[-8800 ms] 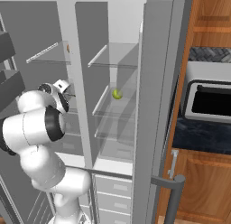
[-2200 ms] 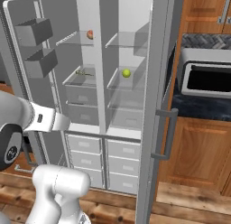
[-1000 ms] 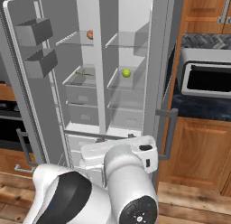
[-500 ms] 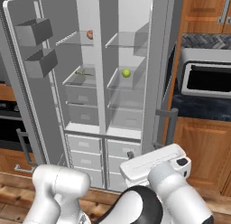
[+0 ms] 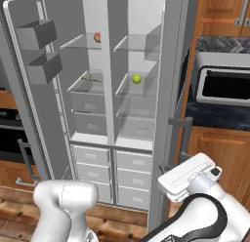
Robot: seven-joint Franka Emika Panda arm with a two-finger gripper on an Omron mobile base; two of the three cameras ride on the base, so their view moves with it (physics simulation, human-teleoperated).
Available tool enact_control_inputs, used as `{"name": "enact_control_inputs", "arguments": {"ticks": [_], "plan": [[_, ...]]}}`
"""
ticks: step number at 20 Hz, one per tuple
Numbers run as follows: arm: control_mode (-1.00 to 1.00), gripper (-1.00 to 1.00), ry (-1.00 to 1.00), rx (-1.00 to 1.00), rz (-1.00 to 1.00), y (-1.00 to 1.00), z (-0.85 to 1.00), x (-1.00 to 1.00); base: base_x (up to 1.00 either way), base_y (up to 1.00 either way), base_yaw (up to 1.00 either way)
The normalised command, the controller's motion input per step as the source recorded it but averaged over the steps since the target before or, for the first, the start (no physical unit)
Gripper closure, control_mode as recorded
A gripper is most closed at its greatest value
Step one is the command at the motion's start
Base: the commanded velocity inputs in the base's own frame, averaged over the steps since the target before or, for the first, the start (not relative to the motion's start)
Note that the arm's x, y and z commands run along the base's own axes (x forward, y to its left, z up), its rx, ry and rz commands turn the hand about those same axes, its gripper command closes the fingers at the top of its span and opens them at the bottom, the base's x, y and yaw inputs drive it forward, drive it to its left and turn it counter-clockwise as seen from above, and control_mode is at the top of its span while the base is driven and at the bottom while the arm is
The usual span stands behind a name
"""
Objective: There's a fish in the fridge that needs to be moved to the freezer for freezing. Pick up the fish from the fridge, place it on any shelf in the freezer, and close the fridge and freezer doors when done.
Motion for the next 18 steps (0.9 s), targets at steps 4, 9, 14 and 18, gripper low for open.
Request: {"name": "enact_control_inputs", "arguments": {"ticks": [4,9,14,18], "plan": [[-1.0,-1.0,0.04,0.02,0.18,-0.42,-0.41,0.6,0.0,0.0,0.0],[-1.0,-1.0,0.0,0.0,0.14,-0.21,-0.55,0.55,0.0,0.0,0.0],[-1.0,-1.0,0.0,0.0,0.08,-0.18,-0.43,0.6,0.0,0.0,0.0],[-1.0,-1.0,0.04,0.0,0.07,-0.27,-0.39,0.55,0.0,0.0,0.0]]}}
